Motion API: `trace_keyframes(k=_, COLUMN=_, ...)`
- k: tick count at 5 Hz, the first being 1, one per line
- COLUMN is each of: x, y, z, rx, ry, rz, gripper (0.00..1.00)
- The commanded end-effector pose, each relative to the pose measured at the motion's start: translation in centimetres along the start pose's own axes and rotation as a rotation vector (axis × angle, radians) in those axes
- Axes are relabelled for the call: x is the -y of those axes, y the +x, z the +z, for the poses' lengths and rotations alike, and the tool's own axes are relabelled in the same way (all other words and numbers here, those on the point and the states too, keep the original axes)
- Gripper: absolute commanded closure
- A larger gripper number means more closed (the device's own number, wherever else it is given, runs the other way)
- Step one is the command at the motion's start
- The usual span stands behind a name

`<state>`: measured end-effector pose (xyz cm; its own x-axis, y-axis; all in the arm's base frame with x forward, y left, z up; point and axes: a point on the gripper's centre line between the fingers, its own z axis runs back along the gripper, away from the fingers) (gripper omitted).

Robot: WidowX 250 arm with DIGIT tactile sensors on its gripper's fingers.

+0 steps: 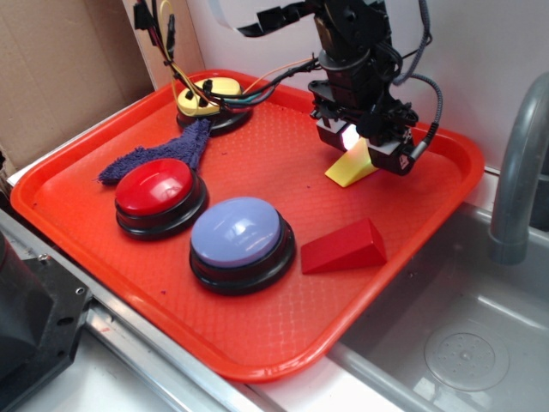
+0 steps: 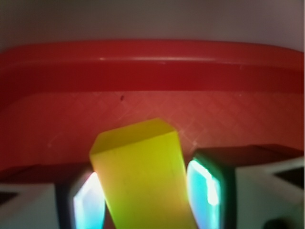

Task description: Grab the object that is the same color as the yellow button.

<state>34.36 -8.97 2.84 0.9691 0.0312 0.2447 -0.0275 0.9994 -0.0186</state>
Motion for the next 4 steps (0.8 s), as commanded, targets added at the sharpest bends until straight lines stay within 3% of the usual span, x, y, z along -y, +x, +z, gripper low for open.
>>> trace_keyframes(k=1, x=-0.1, y=2.2, z=5.0, rx=-0.01, ry=0.002, rz=0.051, gripper=1.0)
trace_keyframes(k=3, x=-3.5, y=2.0, z=12.5, rx=-0.037, ry=0.127, rz=0.215, gripper=1.0)
trace_keyframes(k=4, x=-6.3, y=1.2, z=16.7, rx=-0.035, ry=0.171, rz=0.318, gripper=1.0)
